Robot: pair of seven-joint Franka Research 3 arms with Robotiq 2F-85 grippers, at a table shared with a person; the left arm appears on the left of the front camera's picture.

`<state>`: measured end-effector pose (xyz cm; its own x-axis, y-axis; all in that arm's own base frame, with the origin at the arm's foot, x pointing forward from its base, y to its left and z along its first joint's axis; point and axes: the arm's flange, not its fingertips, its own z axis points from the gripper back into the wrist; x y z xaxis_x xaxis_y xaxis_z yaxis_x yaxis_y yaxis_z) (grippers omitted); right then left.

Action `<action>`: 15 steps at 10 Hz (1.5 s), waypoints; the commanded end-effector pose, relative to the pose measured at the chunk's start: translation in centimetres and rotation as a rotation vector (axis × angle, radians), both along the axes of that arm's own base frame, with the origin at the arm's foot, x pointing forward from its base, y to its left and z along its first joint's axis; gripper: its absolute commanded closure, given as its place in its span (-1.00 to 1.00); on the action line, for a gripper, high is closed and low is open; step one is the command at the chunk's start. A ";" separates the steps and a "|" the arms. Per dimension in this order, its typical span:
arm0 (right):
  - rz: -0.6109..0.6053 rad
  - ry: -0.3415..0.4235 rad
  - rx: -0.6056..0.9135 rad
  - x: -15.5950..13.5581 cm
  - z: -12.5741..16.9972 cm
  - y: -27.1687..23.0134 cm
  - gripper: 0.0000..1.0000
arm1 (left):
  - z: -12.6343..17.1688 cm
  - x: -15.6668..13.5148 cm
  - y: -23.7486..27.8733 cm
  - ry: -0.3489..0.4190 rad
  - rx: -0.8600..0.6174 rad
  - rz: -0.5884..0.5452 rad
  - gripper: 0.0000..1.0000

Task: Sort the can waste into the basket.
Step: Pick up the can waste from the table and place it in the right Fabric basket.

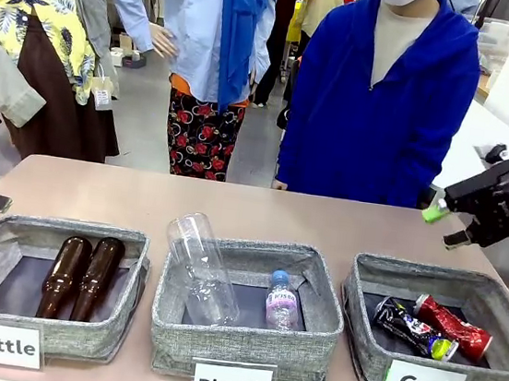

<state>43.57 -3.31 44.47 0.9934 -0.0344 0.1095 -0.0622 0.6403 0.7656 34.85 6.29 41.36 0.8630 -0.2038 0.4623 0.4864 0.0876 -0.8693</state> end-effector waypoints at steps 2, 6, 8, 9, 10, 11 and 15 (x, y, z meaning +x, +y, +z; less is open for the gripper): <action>-0.126 0.075 0.555 1.9 -0.4 -0.1 -1.00 | 0.4 0.1 0.2 0.003 -0.019 0.002 -1.00; -0.090 0.054 0.323 0.7 0.0 0.0 -1.00 | 0.4 0.1 0.2 0.003 -0.019 0.002 -1.00; -0.090 0.054 0.323 0.7 0.0 0.0 -1.00 | 0.4 0.1 0.2 0.003 -0.019 0.002 -1.00; -0.090 0.054 0.323 0.7 0.0 0.0 -1.00 | 0.4 0.1 0.2 0.003 -0.019 0.002 -1.00; -0.090 0.054 0.323 0.7 0.0 0.0 -1.00 | 0.4 0.1 0.2 0.003 -0.019 0.002 -1.00; -0.090 0.054 0.323 0.7 0.0 0.0 -1.00 | 0.4 0.1 0.2 0.003 -0.019 0.002 -1.00; -0.090 0.054 0.323 0.7 0.0 0.0 -1.00 | 0.4 0.1 0.2 0.003 -0.019 0.002 -1.00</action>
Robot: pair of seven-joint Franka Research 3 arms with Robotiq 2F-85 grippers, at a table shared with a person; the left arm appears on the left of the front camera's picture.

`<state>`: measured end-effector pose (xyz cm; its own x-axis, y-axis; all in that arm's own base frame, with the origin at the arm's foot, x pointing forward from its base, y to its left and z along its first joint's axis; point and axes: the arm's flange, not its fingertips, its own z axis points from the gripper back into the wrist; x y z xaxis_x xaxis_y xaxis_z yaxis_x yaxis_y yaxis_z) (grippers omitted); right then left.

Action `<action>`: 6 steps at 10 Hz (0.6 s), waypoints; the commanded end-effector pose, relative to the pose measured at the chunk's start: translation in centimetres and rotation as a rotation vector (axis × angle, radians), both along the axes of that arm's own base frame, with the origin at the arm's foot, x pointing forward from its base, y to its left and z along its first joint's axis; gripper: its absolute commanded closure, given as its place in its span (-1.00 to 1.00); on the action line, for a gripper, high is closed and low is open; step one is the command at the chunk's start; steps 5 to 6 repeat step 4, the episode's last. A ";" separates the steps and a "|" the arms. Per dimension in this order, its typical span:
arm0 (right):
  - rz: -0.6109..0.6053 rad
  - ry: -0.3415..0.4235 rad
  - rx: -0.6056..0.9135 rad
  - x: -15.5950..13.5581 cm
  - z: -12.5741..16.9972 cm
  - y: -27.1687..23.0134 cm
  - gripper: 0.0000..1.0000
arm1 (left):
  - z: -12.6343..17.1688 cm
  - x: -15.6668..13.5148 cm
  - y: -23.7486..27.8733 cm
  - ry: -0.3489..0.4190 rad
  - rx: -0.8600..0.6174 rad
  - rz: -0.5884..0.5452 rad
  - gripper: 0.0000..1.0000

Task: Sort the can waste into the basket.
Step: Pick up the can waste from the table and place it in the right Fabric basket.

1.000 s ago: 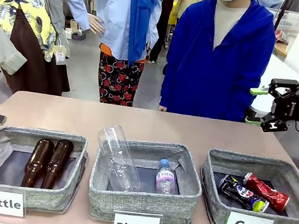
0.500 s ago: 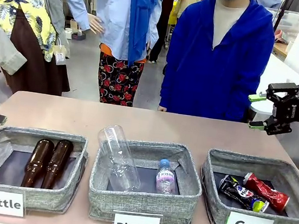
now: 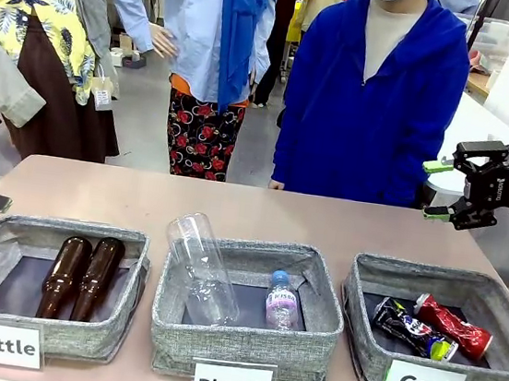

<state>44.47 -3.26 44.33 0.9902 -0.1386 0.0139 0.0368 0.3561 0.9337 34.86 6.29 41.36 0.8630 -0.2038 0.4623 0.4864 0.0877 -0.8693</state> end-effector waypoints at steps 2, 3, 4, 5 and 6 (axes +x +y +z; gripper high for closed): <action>-0.008 -0.011 -0.010 -0.2 0.1 0.0 -1.00 | 0.4 0.1 0.2 0.003 -0.019 0.002 -1.00; -0.008 -0.011 -0.010 -0.2 0.1 0.0 -1.00 | 0.4 0.1 0.2 0.003 -0.019 0.002 -1.00; -0.008 -0.011 -0.010 -0.2 0.1 0.0 -1.00 | 0.4 0.1 0.2 0.003 -0.019 0.002 -1.00; -0.008 -0.011 -0.010 -0.2 0.1 0.0 -1.00 | 0.4 0.1 0.2 0.003 -0.019 0.002 -1.00; -0.008 -0.011 -0.010 -0.2 0.1 0.0 -1.00 | 0.4 0.1 0.2 0.003 -0.019 0.002 -1.00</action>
